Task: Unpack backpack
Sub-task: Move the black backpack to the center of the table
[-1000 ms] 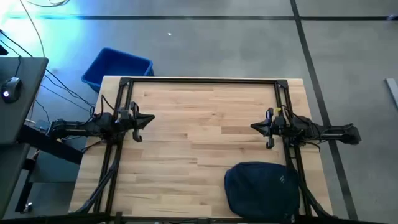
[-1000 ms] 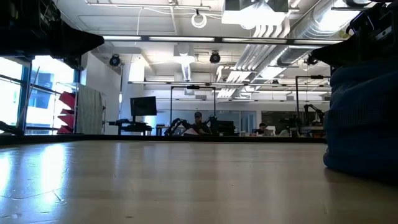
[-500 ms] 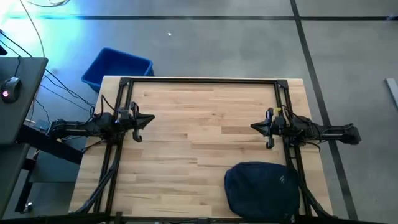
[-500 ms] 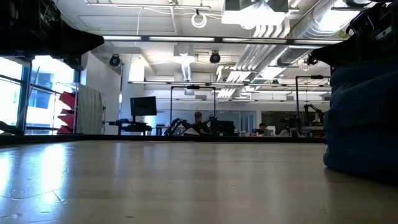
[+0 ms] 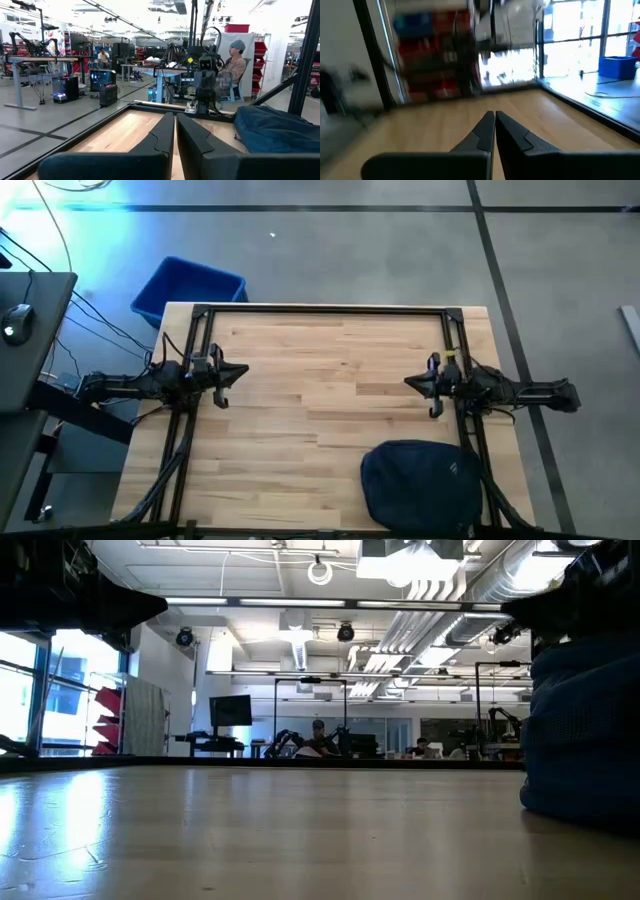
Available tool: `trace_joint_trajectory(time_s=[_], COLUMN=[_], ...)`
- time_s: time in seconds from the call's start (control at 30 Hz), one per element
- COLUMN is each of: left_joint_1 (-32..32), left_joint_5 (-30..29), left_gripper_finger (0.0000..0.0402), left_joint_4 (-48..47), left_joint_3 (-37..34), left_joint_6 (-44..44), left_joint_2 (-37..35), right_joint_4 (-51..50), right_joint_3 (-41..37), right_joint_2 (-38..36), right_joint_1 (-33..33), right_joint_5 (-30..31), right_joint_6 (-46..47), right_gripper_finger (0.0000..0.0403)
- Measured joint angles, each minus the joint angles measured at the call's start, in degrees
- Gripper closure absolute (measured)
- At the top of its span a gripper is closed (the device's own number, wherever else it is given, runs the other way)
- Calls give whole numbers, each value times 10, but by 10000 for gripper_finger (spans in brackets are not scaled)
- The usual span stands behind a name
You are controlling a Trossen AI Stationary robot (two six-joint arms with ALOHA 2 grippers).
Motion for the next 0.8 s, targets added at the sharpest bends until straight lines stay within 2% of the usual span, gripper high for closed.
trace_joint_trajectory(time_s=[0.07, 0.13, 0.3, 0.43, 0.7, 0.8], left_joint_1=[0, 0, 0, 0, 0, 0], left_joint_5=[0, 0, 0, 0, 0, 0], left_gripper_finger=[402, 402, 402, 402, 402, 402], left_joint_4=[0, 0, -1, -3, -8, -8], left_joint_3=[0, 0, 0, 0, 0, 0], left_joint_6=[0, 0, 0, 0, 0, 0], left_joint_2=[0, 0, 0, 0, 0, 0], right_joint_4=[73, 135, 126, 47, -192, -306], right_joint_3=[0, 1, 69, 180, 438, 514], right_joint_2=[0, 0, 22, 87, 267, 342], right_joint_1=[0, 0, 6, 21, 58, 86], right_joint_5=[-15, -60, -89, -115, -231, -227], right_joint_6=[8, -24, -118, -163, -181, -185], right_gripper_finger=[402, 402, 402, 402, 402, 402])
